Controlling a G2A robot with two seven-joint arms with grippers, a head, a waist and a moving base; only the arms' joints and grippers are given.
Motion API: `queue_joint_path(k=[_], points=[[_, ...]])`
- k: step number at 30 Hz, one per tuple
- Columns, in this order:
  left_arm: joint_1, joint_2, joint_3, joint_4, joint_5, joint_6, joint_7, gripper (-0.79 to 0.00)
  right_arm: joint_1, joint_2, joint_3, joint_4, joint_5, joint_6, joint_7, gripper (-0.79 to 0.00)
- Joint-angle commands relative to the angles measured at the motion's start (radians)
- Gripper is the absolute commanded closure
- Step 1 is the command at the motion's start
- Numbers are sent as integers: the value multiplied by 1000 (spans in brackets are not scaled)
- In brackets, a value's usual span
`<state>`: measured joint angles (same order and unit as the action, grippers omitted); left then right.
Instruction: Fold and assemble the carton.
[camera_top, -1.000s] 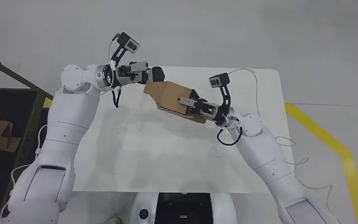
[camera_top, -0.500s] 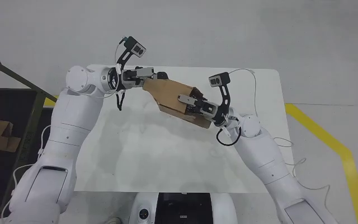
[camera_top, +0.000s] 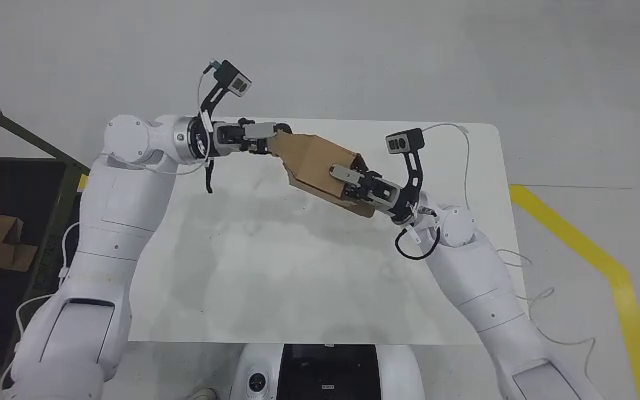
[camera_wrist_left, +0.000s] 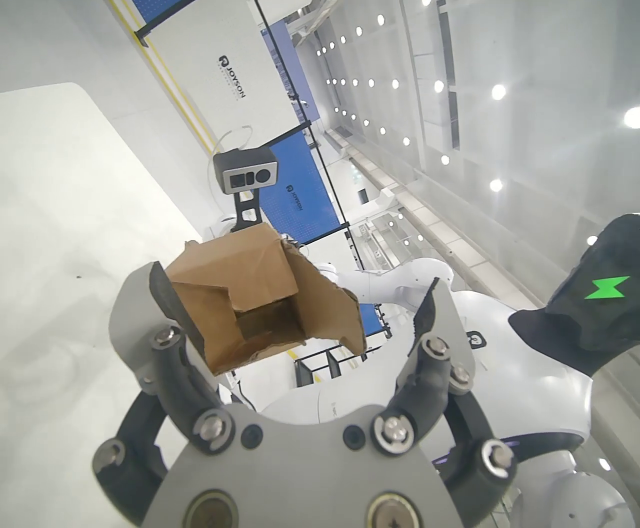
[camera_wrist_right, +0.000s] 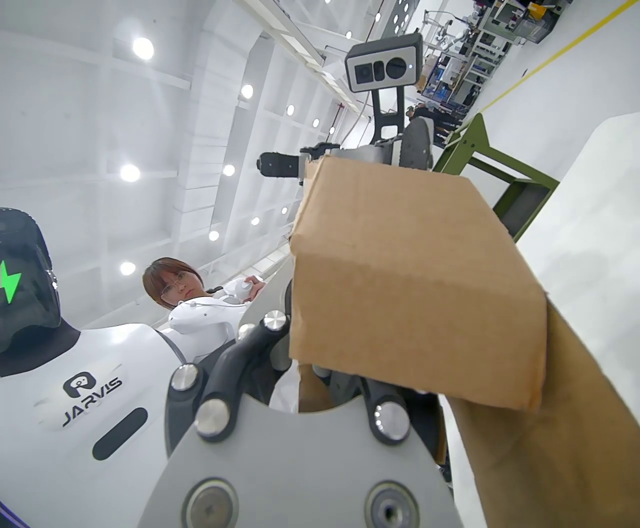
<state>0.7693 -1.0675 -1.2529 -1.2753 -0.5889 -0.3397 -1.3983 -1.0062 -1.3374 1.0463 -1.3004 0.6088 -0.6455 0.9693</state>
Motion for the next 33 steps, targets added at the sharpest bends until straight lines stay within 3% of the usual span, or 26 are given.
queue_joint_path(k=[1,13,33], points=[[6,4,-4,-16,35,0,5,-785,-2,1,4,-4,-5,2,0,0],[49,24,-19,-65,193,11,64,-785,-18,6,21,-43,-15,10,-5,0],[46,23,27,-10,149,7,78,-785,-29,3,19,-77,45,23,10,0]])
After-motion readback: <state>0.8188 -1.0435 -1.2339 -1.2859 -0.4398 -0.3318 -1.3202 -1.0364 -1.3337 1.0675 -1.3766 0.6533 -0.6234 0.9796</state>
